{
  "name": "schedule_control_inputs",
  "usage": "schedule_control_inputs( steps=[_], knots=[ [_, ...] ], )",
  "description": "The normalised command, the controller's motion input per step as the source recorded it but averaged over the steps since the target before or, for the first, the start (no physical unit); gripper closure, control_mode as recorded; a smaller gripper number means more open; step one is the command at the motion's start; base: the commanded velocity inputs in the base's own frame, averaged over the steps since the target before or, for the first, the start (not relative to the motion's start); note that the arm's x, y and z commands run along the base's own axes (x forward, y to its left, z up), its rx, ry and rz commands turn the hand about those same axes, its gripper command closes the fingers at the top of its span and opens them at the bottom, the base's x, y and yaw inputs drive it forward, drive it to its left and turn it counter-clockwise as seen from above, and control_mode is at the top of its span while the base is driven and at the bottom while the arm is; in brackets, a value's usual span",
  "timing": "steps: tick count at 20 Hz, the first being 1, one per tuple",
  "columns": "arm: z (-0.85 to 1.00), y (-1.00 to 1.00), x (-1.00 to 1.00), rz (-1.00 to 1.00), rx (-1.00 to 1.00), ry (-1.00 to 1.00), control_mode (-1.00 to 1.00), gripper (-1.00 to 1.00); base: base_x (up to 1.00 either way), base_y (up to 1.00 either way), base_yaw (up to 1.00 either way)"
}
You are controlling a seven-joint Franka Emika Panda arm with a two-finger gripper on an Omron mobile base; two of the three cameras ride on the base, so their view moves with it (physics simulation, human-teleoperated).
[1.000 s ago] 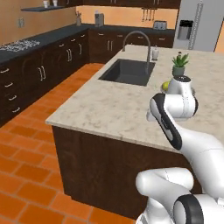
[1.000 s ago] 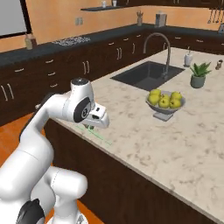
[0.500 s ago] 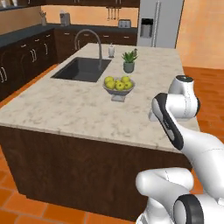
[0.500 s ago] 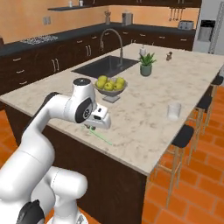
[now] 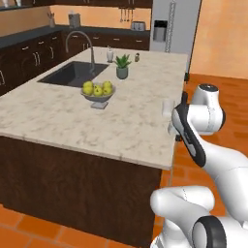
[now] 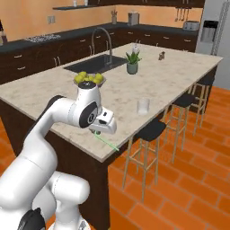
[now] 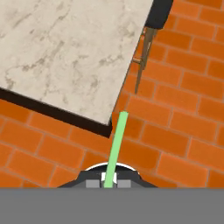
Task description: Take a straw from the drawer in front and place it inside the glass cup on the dining counter.
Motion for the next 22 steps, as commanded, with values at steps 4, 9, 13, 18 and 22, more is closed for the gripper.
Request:
schedule_control_inputs(
  steps=[4, 9, 13, 18, 22],
  knots=[
    [0.0, 0.0, 0.0, 0.0, 0.0, 0.0, 1.0, 1.0, 0.06, -1.0, 0.37],
    [0.0, 0.0, 0.0, 0.0, 0.0, 0.0, 1.0, 1.0, 0.21, -0.96, 0.42],
    [0.0, 0.0, 0.0, 0.0, 0.0, 0.0, 1.0, 1.0, 0.24, -0.96, 0.42],
    [0.0, 0.0, 0.0, 0.0, 0.0, 0.0, 1.0, 1.0, 0.21, -0.87, 0.48],
    [0.0, 0.0, 0.0, 0.0, 0.0, 0.0, 1.0, 1.0, 0.12, -0.75, 0.55]
  ],
)
